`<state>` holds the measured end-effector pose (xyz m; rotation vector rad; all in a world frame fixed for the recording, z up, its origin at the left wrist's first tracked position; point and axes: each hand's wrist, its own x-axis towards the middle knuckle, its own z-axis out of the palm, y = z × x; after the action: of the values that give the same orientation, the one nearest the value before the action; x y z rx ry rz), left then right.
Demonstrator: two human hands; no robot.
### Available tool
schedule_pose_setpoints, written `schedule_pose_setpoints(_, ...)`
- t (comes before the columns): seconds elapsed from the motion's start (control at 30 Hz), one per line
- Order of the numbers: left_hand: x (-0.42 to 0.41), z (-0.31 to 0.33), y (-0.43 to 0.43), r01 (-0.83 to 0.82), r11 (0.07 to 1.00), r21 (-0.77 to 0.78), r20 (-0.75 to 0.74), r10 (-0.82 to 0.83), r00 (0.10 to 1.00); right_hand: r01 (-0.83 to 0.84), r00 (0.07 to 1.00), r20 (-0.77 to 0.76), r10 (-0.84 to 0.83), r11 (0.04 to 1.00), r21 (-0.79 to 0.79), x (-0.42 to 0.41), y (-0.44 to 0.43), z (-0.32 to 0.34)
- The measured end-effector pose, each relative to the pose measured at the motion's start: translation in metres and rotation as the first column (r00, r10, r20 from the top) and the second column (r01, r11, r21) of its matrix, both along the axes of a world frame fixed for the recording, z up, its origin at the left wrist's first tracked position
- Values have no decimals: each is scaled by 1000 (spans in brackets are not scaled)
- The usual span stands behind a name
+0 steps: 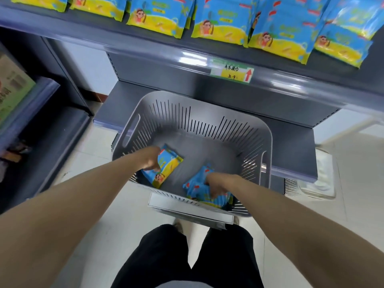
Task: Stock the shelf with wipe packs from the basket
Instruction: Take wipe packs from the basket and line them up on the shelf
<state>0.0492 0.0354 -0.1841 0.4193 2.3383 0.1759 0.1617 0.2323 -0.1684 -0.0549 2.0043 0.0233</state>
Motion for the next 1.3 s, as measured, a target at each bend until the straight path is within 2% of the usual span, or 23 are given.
schedule_pose_setpoints(0.03,-1,-1,0,-14,1000,-1,28,14,1000,-3,1000,-20,3,1000,-1,-2,1,0)
schedule_pose_setpoints(0.1,-6,-3,3,-54,998,21,93,52,994,72,981,-172,-85,994,-78,-10,9,4)
schedule_pose_setpoints(0.2,-13,-3,8,-69,998,-9,121,70,990,220,891,-342,-298,944,-248,-29,24,22)
schedule_pose_setpoints(0.33,-15,-15,16,-12,994,-107,156,29,987,263,787,-463,-408,900,-347,-49,35,44)
schedule_pose_setpoints(0.4,-13,-21,20,2,987,-158,161,24,987,257,747,-506,-431,889,-379,-50,36,53)
schedule_pose_setpoints(0.57,-13,-36,30,-23,992,-126,147,42,988,240,708,-560,-430,893,-381,-48,37,63)
schedule_pose_setpoints(0.67,-10,-43,34,-17,989,-146,206,47,977,235,696,-575,-430,893,-383,-48,40,65)
schedule_pose_setpoints(0.77,-9,-34,44,50,993,-105,175,-31,984,243,677,-580,-453,881,-405,-47,45,74)
schedule_pose_setpoints(0.9,-13,10,59,182,983,-39,6,-182,983,247,635,-589,-500,853,-459,-49,57,104)
schedule_pose_setpoints(1.03,-24,88,78,297,950,92,-68,-291,954,202,554,-672,-492,862,-465,-46,77,153)
schedule_pose_setpoints(1.2,-26,195,114,412,879,239,-226,-362,904,170,351,-782,-515,857,-487,-30,125,227)
schedule_pose_setpoints(1.3,-19,249,148,474,805,357,-306,-378,874,188,220,-821,-528,848,-495,-24,167,268)
